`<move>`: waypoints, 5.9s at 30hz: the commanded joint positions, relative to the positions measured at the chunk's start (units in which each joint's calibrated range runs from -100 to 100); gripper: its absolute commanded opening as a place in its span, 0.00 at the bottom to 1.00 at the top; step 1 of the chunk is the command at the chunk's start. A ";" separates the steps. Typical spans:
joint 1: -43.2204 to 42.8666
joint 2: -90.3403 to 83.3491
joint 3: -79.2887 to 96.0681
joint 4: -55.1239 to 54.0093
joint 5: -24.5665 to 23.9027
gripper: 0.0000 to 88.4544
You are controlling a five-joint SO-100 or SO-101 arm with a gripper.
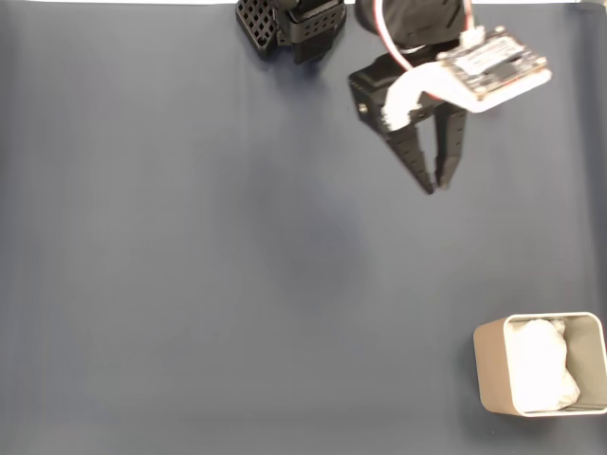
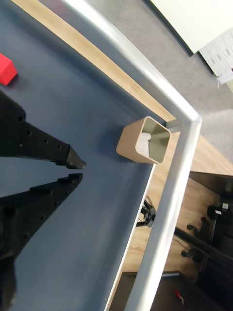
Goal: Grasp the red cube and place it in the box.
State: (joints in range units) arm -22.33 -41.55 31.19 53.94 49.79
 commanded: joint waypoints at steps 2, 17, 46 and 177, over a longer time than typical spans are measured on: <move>-4.94 -0.99 -3.27 1.64 0.49 0.00; -19.93 -3.42 -2.09 8.28 -0.44 0.00; -39.32 -3.42 5.85 10.16 -0.15 0.02; -36.48 12.53 40.43 -36.40 7.13 0.43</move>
State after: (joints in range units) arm -58.46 -28.79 72.24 18.54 57.56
